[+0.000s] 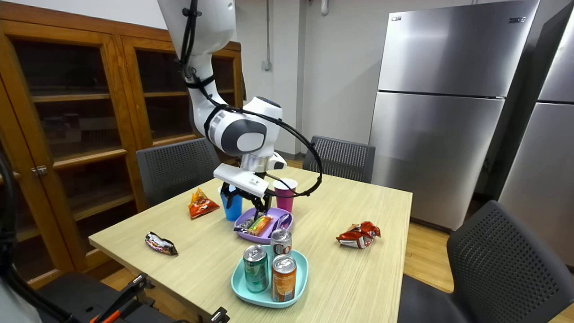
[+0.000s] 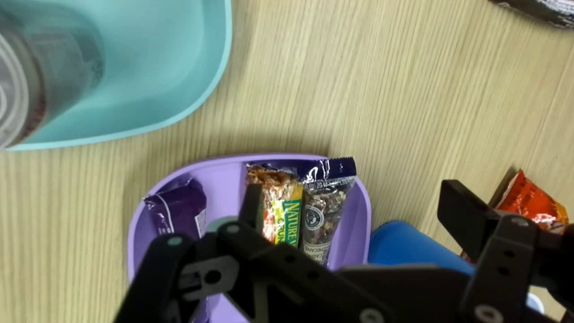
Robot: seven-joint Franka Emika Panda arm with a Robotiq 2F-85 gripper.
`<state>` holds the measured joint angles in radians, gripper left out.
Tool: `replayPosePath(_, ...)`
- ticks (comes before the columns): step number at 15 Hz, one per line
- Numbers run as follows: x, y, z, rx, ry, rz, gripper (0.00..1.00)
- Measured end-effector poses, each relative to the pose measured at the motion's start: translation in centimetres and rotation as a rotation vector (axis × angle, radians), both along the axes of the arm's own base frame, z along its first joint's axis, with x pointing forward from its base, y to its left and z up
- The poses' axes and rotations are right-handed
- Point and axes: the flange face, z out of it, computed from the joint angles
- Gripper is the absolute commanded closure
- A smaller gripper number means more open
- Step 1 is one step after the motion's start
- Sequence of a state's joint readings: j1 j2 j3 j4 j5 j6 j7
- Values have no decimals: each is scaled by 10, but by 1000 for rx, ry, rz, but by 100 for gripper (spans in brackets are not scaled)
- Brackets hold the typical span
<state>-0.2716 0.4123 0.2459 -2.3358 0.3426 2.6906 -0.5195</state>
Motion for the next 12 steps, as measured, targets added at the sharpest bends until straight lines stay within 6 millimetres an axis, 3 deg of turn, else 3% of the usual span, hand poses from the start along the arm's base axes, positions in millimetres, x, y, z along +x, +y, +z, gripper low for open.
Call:
replayPosePath(6, -36, 11, 8, -98, -40, 31, 0)
replayPosePath(12, -60, 46, 10, -110, -53, 116, 0)
